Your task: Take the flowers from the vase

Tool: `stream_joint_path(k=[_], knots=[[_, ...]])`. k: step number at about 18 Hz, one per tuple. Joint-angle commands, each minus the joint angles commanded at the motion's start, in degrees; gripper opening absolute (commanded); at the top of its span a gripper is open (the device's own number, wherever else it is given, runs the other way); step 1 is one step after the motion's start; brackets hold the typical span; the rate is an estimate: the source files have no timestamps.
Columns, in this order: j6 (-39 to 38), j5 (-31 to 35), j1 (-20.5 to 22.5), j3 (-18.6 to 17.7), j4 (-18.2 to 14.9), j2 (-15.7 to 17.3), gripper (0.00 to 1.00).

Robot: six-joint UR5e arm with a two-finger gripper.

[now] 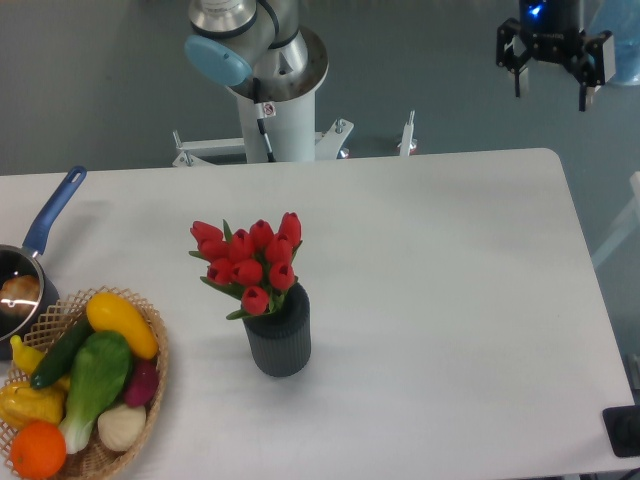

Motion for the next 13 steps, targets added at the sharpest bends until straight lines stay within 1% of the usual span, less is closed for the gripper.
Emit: stream_joint_path(k=[8,13], knots=[[0.0,-0.6,-0.7,-0.9,0.1,0.1,1.00],[0.1,-0.7,-0.3,-1.6,0.1,0.0,1.00]])
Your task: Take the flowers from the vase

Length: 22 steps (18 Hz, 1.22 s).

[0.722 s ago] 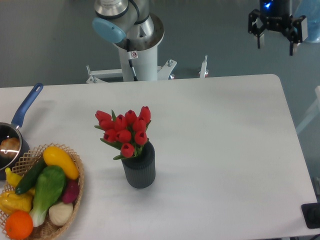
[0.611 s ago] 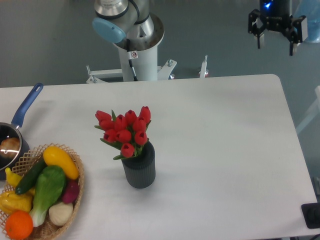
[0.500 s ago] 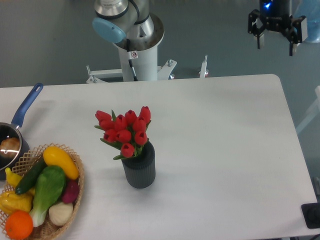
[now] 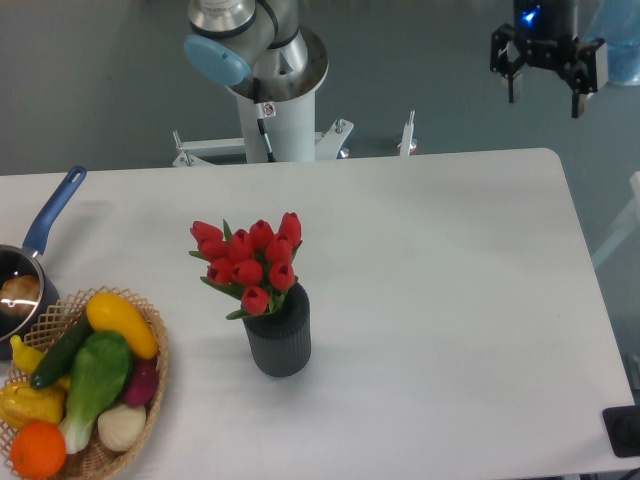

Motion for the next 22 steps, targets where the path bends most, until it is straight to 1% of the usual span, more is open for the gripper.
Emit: stream_joint_path(k=[9,17,20,22], knots=[[0.0,0.0,0.0,-1.8,0.0,0.1,1.00],[-0.1,-0.1,-0.6,-1.9,0.0,-0.3,1.00],[-0.1,-1.5,-0.7,-1.9,-0.1,-0.6,1.00],[0.2,-2.0,-0.8,-3.2,-0.1,-0.7,1.00]])
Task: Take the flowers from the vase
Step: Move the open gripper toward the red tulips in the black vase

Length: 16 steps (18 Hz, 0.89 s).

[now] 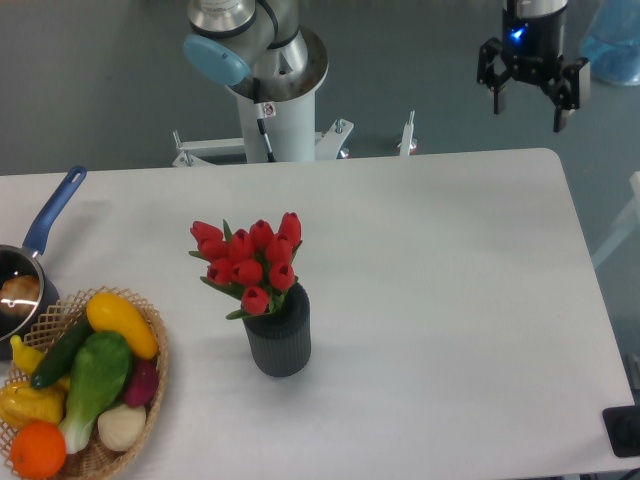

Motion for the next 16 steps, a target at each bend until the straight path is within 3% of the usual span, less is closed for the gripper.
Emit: stream_joint_path(k=[4,10,16], knots=[[-0.1,-4.5,0.6,-0.8,-0.1,-0.5,1.00],[-0.3,-3.9,0.5,-0.9,-0.6,-1.9,1.00],[-0.3,-4.6,-1.6,-6.1,-0.4,0.8,1.00]])
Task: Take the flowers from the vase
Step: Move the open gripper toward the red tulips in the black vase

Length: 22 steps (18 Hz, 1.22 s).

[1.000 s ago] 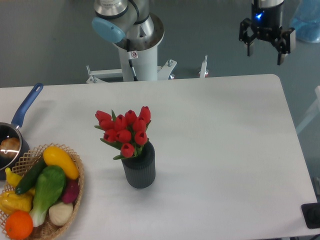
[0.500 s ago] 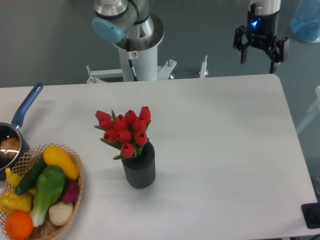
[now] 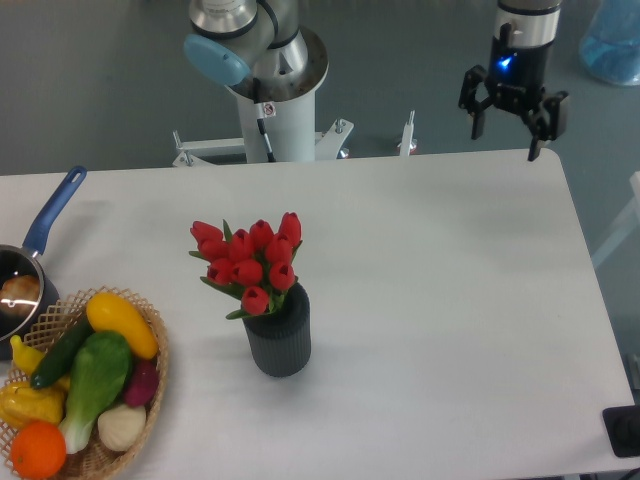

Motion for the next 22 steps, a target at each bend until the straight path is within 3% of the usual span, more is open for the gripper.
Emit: stream_joint_path(k=[5,9,14,16,19,22], knots=[[-4.4,-7.8,-1.1,-0.4,-0.4,1.3,1.00],[-4.9,-8.2,-2.9,-0.4,-0.5,2.4,1.00],[-13.0,-8.5,-8.4,-0.1,0.0,1.3,1.00],[-12.8,-13.2,-9.9,0.0,0.2,0.3,1.00],[-13.0,-26.6,-10.1,0.1,0.3,-1.9,1.00],[-12.9,-27.0,-10.6,0.3,0.3,-2.2,1.00]])
